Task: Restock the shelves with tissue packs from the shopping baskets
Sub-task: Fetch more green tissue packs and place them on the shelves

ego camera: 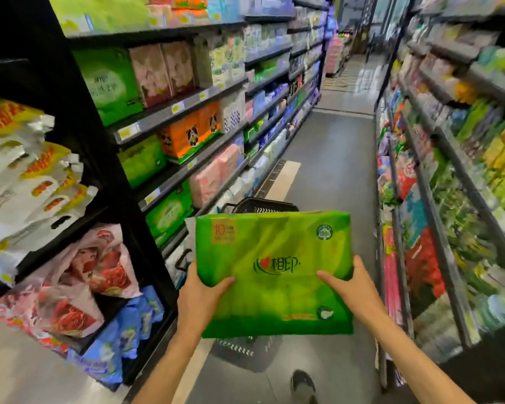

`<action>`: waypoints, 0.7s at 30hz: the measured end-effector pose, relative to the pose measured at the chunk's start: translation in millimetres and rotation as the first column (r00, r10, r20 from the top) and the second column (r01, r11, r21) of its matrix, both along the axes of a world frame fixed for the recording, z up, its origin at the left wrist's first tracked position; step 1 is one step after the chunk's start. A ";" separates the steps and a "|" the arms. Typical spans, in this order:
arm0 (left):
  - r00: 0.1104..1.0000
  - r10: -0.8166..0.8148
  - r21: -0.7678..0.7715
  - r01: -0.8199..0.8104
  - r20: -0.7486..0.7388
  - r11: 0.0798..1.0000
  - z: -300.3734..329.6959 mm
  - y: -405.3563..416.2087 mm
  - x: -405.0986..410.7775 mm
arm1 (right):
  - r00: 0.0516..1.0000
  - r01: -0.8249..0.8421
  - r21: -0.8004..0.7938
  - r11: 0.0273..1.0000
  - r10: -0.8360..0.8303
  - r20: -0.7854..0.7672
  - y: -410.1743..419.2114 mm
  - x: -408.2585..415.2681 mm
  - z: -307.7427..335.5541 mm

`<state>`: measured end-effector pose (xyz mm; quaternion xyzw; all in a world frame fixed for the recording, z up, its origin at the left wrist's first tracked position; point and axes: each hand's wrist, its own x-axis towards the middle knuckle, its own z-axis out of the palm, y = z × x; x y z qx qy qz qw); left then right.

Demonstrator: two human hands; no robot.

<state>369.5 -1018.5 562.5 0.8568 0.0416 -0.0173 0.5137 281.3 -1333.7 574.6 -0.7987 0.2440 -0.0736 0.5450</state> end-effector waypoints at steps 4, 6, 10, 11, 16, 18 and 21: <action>0.998 0.058 -0.017 -0.058 0.005 0.998 -1.0 -40.4 66.9 | 0.994 -0.109 0.004 0.994 0.109 0.001 -49.1 99.5 1.4; 0.993 0.116 -0.032 -0.116 0.010 0.993 5.1 -59.3 95.8 | 0.983 -0.184 -0.005 0.983 0.184 0.002 -69.8 151.5 8.9; 0.969 0.245 -0.056 -0.245 -0.003 0.968 11.6 -80.0 147.1 | 0.942 -0.334 -0.024 0.942 0.334 0.025 -91.3 247.9 25.0; 0.961 0.275 -0.068 -0.275 -0.015 0.959 12.3 -82.0 158.1 | 0.929 -0.368 -0.025 0.930 0.369 0.029 -93.3 270.3 27.0; 0.918 0.397 -0.141 -0.396 -0.016 0.908 14.3 -80.1 199.8 | 0.877 -0.481 -0.014 0.877 0.481 0.012 -87.3 365.5 27.5; 0.889 0.458 -0.141 -0.454 -0.007 0.880 8.5 -71.2 221.5 | 0.860 -0.511 -0.001 0.860 0.511 0.014 -77.0 400.7 22.5; 0.852 0.523 -0.166 -0.520 -0.029 0.838 -2.4 -52.0 260.2 | 0.828 -0.560 0.003 0.828 0.560 0.014 -58.8 453.1 15.8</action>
